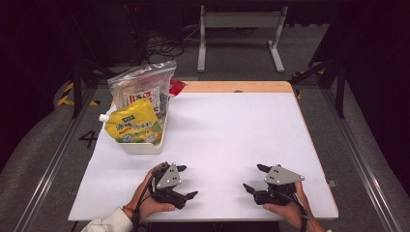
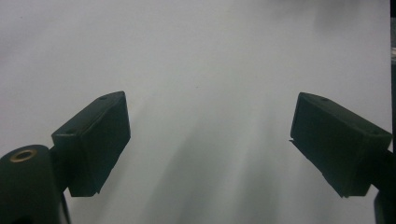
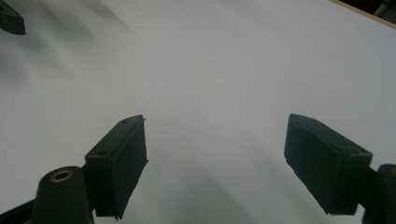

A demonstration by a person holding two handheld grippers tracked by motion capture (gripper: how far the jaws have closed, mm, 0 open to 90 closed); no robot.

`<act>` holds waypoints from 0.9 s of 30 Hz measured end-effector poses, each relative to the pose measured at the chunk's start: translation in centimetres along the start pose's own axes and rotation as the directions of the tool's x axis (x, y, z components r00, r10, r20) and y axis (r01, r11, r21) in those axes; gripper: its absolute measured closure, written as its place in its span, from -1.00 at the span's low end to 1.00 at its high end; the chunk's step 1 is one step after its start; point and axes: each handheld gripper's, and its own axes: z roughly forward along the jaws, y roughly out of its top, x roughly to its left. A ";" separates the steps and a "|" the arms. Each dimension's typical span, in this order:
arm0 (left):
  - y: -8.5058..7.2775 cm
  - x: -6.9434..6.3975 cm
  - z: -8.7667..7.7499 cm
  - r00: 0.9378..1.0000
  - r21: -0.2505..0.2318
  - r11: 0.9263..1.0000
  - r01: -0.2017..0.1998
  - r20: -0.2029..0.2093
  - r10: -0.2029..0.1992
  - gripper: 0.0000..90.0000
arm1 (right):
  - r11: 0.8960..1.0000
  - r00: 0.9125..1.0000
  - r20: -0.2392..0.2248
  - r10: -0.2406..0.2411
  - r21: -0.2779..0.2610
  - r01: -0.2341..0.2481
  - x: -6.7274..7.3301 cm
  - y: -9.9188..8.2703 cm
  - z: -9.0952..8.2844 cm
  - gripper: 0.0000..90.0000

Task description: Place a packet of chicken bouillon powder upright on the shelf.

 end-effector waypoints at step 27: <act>-0.2 0.7 -0.3 0.999 -0.016 0.999 0.036 -0.017 -0.037 -0.73 | 1.000 1.000 0.011 0.012 -0.008 -0.012 -0.4 -0.1 0.0 -0.56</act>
